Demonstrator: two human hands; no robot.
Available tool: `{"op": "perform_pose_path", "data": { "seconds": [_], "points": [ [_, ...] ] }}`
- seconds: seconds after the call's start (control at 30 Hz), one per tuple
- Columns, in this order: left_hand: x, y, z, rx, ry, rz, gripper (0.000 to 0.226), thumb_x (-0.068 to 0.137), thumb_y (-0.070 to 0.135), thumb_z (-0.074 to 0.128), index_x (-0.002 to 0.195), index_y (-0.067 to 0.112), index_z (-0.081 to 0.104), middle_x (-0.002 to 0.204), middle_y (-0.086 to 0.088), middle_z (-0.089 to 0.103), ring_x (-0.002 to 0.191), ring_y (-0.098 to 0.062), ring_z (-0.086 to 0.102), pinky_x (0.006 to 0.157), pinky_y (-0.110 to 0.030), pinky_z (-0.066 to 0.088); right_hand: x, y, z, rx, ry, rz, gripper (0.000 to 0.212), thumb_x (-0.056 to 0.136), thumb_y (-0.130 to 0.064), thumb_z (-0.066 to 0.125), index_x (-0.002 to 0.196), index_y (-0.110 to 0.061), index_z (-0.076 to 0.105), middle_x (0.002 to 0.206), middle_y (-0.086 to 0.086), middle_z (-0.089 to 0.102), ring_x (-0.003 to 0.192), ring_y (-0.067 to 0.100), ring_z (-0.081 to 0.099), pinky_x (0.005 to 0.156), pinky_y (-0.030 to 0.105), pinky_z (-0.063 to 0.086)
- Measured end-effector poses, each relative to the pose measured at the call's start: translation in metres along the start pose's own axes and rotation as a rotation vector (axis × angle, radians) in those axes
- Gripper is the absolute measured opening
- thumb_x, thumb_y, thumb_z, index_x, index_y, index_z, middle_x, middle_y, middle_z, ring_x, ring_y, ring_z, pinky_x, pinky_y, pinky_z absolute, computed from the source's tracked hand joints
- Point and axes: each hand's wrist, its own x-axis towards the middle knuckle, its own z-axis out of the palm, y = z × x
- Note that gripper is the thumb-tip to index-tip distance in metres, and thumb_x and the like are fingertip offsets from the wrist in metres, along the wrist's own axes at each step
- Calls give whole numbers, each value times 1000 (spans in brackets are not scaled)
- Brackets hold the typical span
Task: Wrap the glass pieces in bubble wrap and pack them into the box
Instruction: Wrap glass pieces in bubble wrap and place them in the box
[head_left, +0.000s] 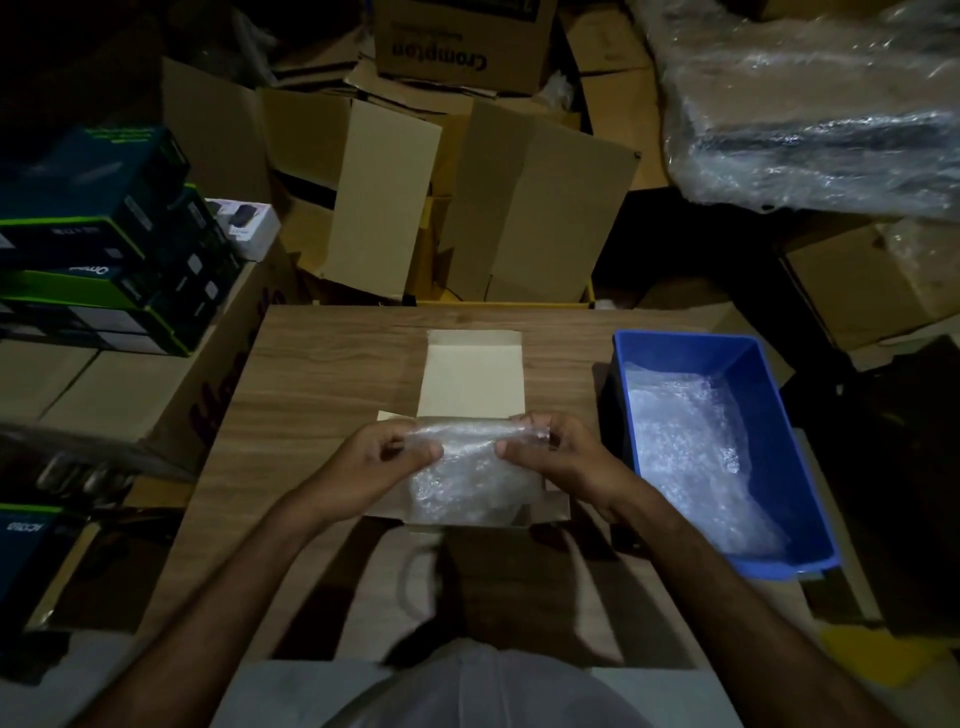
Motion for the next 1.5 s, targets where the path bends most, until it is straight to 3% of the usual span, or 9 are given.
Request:
{"op": "perform_pose_path", "data": {
  "seconds": [0.33, 0.5, 0.77, 0.87, 0.93, 1.03, 1.17, 1.3, 1.5],
  "points": [
    [-3, -22, 28, -390, 258, -77, 40, 100, 1, 57, 131, 25, 45, 109, -13, 76, 89, -21, 75, 69, -31, 61, 3, 45, 19, 214, 136, 54, 79, 69, -31, 94, 134, -43, 49, 122, 13, 69, 102, 27, 74, 73, 39, 62],
    [-2, -28, 21, -227, 190, -15, 13, 100, 3, 58, 108, 9, 65, 103, -13, 67, 90, -27, 60, 73, -35, 49, -3, 45, 20, 111, 105, -103, 37, 90, -8, 75, 119, -24, 56, 101, 0, 70, 80, 14, 71, 58, 28, 57],
    [-5, -22, 10, -166, -7, -105, 71, 72, -3, 86, 136, 14, 62, 131, 2, 69, 117, -12, 68, 94, -30, 59, -6, 37, 24, -129, 14, -184, 42, 82, 2, 80, 121, -11, 71, 120, 1, 74, 106, 16, 73, 84, 27, 61],
    [6, -23, 8, 142, 65, -63, 40, 77, 11, 87, 115, 18, 75, 118, 0, 69, 106, -15, 70, 87, -31, 60, 1, 30, 27, -276, 42, -243, 8, 91, -21, 76, 96, -15, 78, 93, 7, 77, 81, 23, 75, 62, 37, 61],
    [14, -29, 7, 282, 144, 31, 14, 80, 19, 85, 93, 18, 79, 110, -1, 64, 101, -12, 65, 81, -23, 55, 7, 32, 26, -306, 72, -303, 21, 93, -27, 74, 80, -11, 76, 81, 7, 74, 77, 31, 70, 62, 52, 56],
    [24, -35, 2, 158, 145, 83, 9, 85, 15, 81, 93, 11, 79, 124, 6, 60, 111, 4, 61, 85, -9, 49, 10, 41, 23, -176, 184, -194, 4, 89, -23, 78, 87, -19, 78, 108, -29, 66, 120, 15, 56, 98, 43, 52],
    [32, -39, -1, -61, 2, 92, 13, 96, 2, 64, 106, 4, 73, 99, -6, 75, 89, -18, 72, 73, -28, 58, 16, 53, 31, -1, 183, -242, 12, 97, -19, 69, 98, -7, 69, 97, 16, 71, 84, 46, 68, 68, 53, 58],
    [44, -48, -4, -31, -10, 60, 27, 100, -3, 55, 126, -3, 63, 117, -24, 70, 90, -40, 70, 65, -25, 60, 21, 65, 45, -18, 295, -260, 9, 100, -11, 63, 108, -12, 68, 101, 7, 71, 77, 26, 73, 61, 32, 58],
    [69, -66, -15, -109, -94, -107, 26, 101, -7, 49, 116, -9, 70, 121, -22, 69, 103, -22, 69, 83, -19, 59, 29, 92, 56, -156, 500, -259, 15, 84, -5, 74, 96, -13, 80, 108, -7, 74, 104, 11, 71, 86, 23, 56]
  ]
}}
